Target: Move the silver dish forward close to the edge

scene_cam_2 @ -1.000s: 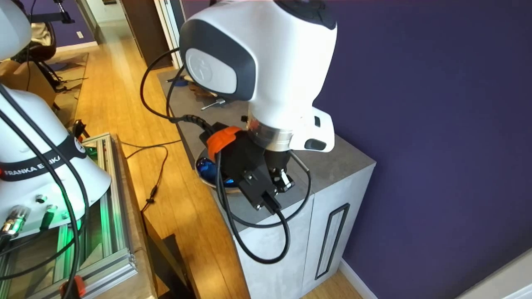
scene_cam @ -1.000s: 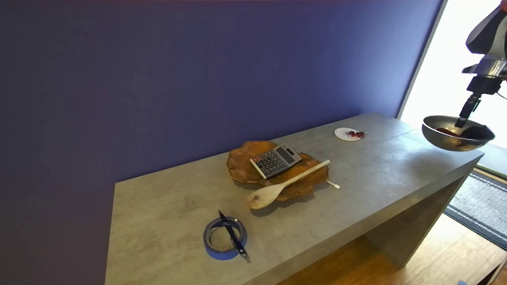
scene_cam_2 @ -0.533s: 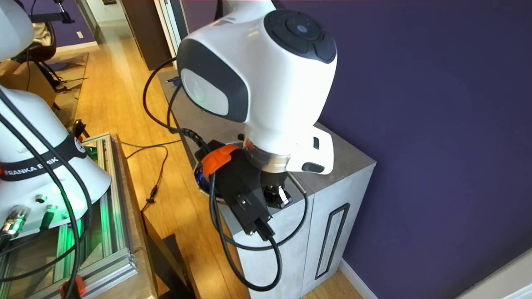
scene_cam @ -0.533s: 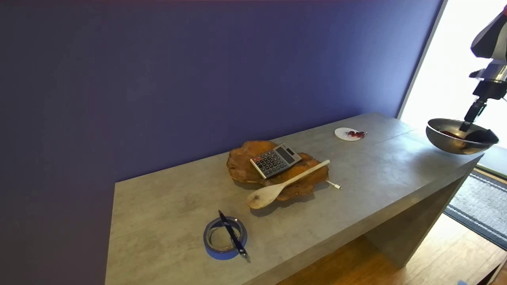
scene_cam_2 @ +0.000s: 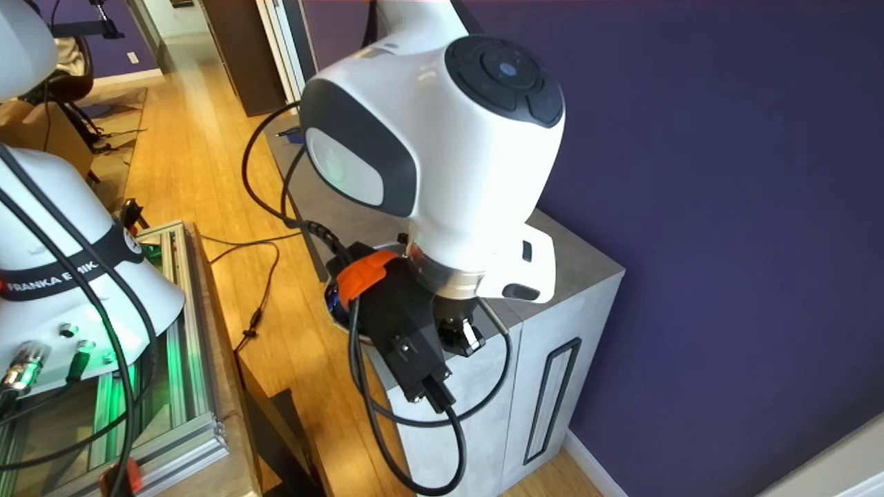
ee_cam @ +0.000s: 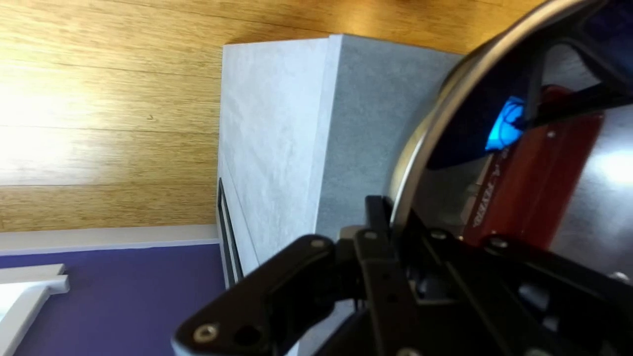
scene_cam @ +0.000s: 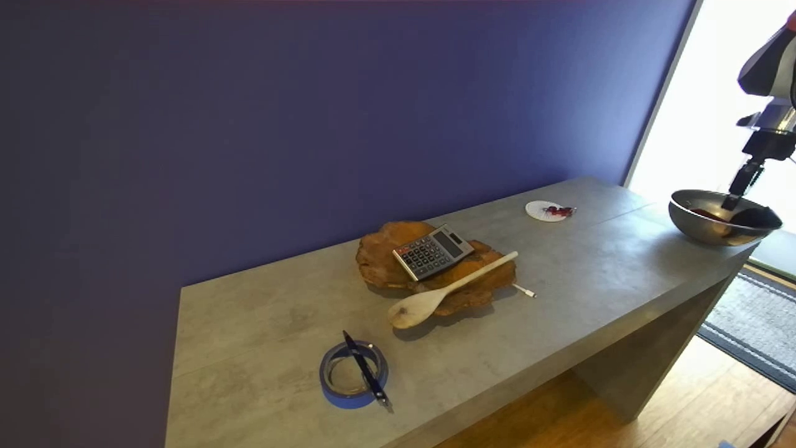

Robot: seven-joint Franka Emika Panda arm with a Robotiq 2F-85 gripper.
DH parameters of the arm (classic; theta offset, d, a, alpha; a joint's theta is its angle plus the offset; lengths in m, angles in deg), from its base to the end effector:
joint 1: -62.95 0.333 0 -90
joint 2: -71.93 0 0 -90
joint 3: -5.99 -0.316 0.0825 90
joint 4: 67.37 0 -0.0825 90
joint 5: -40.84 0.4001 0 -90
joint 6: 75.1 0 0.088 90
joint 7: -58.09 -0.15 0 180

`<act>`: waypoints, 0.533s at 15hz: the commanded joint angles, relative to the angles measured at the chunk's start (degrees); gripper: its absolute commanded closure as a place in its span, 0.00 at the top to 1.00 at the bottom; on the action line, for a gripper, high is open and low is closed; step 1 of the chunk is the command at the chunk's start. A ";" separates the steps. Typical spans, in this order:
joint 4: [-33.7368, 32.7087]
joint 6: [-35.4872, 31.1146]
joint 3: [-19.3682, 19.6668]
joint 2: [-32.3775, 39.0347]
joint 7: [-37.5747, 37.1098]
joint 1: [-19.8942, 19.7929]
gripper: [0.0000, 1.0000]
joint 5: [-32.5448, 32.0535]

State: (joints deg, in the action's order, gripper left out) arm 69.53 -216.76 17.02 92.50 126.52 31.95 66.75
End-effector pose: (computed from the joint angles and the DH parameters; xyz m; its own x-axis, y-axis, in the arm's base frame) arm 0.3458 -0.3114 0.0972 0.9975 0.0709 0.0008 0.0680 -0.9532 -0.2945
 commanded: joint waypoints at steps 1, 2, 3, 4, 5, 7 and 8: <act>-0.98 2.53 -0.19 -0.23 0.94 -1.15 0.40 0.73; -0.21 2.05 0.35 -1.34 0.09 -0.67 0.46 -0.15; 0.67 1.72 0.64 -2.84 0.04 -0.46 0.54 -0.56; 2.44 0.57 1.28 -5.66 -0.08 0.07 0.60 -1.57; 4.15 -0.39 1.82 -8.79 0.03 0.48 0.66 -2.35; 7.04 -1.50 3.07 -14.90 0.28 1.28 0.81 -3.99; 8.22 -1.60 3.62 -17.80 1.38 1.52 0.89 -4.24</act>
State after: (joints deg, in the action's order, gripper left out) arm 71.18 -217.12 18.61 85.97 126.52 32.29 64.79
